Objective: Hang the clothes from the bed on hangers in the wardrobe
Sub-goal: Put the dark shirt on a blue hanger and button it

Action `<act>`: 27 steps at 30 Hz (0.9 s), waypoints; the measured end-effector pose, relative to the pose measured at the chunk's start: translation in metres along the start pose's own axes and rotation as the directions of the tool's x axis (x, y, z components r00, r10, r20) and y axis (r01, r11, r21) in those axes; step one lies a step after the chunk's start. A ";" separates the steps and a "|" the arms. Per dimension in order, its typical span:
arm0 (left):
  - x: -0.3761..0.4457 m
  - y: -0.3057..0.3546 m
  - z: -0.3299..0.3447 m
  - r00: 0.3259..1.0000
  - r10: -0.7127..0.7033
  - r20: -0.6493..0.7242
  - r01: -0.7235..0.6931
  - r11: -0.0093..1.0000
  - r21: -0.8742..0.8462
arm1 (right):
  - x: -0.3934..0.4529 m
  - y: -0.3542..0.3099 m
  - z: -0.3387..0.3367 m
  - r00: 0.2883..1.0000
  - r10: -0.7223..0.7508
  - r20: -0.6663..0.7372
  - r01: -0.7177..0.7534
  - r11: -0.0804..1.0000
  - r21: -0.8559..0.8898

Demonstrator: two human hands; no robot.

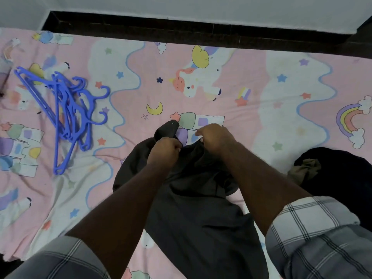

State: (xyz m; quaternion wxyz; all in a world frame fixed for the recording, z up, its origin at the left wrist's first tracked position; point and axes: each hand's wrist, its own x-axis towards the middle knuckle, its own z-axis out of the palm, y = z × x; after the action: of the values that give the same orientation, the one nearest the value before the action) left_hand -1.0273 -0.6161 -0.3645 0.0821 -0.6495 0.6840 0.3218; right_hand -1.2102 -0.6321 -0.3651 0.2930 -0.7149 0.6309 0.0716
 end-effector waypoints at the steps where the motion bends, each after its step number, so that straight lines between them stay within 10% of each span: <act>1: -0.003 0.000 0.001 1.000 0.006 -0.013 -0.006 1.000 -0.015 | -0.004 -0.001 0.000 1.000 -0.023 -0.002 0.023 0.998 -0.065; 7: -0.034 0.001 -0.005 0.989 -0.081 -0.126 0.038 0.950 -0.311 | -0.034 -0.029 -0.011 0.996 -0.023 -0.089 0.004 0.977 -0.212; 12: -0.060 -0.003 -0.029 0.931 -0.337 0.139 0.302 0.499 -0.812 | -0.065 -0.092 -0.013 0.986 0.119 -0.119 -0.119 0.993 0.010; 18: -0.119 -0.044 -0.060 0.963 -0.268 0.039 0.225 0.710 -0.667 | -0.100 -0.175 -0.010 0.973 0.227 0.035 -0.227 0.933 0.277; 27: -0.159 -0.098 -0.064 0.953 -0.300 0.035 0.208 0.568 -0.797 | -0.130 -0.178 -0.014 0.903 0.332 -0.272 -0.260 0.927 0.270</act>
State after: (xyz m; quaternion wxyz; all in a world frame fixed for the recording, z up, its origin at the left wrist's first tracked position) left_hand -0.8929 -0.5133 -0.2625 -0.2041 -0.7254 0.3732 0.5412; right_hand -1.0711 -0.5219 -0.2337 0.2548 -0.5741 0.7749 -0.0713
